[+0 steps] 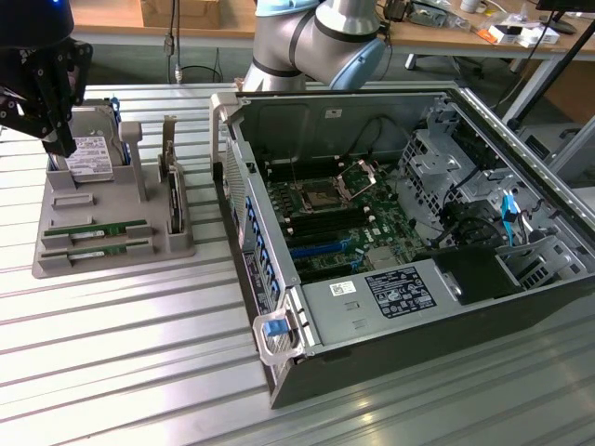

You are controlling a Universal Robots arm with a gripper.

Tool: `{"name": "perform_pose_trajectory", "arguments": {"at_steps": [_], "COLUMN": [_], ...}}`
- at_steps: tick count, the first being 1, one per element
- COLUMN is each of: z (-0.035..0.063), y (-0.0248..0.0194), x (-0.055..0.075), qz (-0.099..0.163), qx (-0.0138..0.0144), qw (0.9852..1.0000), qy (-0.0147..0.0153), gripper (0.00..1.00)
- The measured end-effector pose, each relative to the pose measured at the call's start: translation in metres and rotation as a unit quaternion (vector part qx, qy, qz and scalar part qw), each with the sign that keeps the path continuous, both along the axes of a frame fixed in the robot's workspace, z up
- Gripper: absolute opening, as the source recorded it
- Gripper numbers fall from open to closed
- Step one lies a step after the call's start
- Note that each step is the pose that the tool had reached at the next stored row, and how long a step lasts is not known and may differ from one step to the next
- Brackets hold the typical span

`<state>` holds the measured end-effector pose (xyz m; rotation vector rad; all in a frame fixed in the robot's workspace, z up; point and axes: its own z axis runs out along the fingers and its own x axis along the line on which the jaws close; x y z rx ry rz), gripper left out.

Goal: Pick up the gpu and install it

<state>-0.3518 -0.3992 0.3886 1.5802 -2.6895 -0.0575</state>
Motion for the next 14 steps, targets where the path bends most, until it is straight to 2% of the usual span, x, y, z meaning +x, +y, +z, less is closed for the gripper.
{"name": "perform_pose_trajectory", "arguments": {"at_steps": [9,14], "z": [0.0000,-0.0001], "y": [0.0000,0.0000], "x": [0.0000,0.0000], "qz": [0.025,0.045], "qx": [0.0000,0.0000], "qw": [0.9997,0.9990], "qy": [0.0000,0.0000], "gripper": [0.10,0.10]}}
